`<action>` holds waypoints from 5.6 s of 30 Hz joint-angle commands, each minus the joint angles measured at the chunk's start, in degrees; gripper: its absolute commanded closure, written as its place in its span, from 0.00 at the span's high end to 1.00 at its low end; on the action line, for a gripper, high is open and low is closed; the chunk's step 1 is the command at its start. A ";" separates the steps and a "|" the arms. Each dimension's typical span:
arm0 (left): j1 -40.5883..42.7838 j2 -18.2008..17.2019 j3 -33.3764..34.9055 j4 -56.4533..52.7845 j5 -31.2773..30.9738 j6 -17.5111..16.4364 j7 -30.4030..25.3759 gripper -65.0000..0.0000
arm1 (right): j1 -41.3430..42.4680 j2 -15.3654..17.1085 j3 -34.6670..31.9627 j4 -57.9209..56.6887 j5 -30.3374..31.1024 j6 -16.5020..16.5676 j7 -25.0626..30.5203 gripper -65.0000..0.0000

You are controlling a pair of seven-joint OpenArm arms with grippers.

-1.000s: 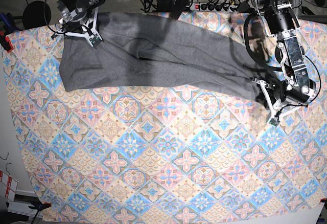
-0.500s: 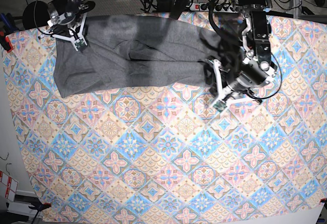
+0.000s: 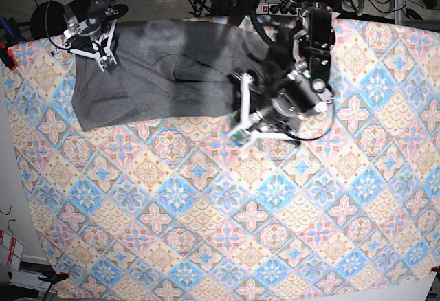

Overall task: Fold the T-shirt properly
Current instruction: 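Fold the held shirt end over toward the right gripper, then press the folded end flat onto the shirt with the left gripper, then open both grippers, lift the left gripper and withdraw the right gripper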

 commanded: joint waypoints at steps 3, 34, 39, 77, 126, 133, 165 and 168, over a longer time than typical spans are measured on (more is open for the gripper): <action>0.28 1.51 5.72 0.84 -0.10 0.05 -0.44 0.03 | -0.09 0.30 0.08 0.24 -0.42 -0.34 0.22 0.22; -16.25 4.84 28.32 -19.38 -0.19 0.05 -0.44 0.06 | -0.27 0.30 0.25 -0.11 -0.42 -0.34 -0.13 0.22; -16.42 4.84 28.93 -19.64 -0.10 0.05 -0.44 0.23 | -0.27 0.30 0.17 -0.20 -0.42 -0.34 -0.13 0.22; -1.74 -7.02 5.72 -6.63 0.08 0.05 -0.58 0.00 | -0.18 0.30 0.17 -1.34 -0.77 -0.34 -0.22 0.22; -6.23 -3.15 7.04 -14.72 0.08 0.05 -6.47 0.00 | -0.36 0.30 0.69 -1.43 -0.86 -0.34 -0.22 0.22; -6.67 -2.71 7.31 -26.94 -0.54 0.05 -7.26 0.00 | -0.44 0.30 0.69 -1.43 -0.86 -0.34 -0.22 0.22; -9.65 -4.12 22.25 -45.31 -0.01 0.05 -21.32 0.00 | -0.53 0.30 3.77 -1.17 -0.86 -0.34 -0.22 0.22; -11.33 -3.94 22.34 -54.28 -0.54 0.05 -26.60 0.00 | -0.62 0.30 5.79 -1.17 -0.77 -0.34 -0.22 0.22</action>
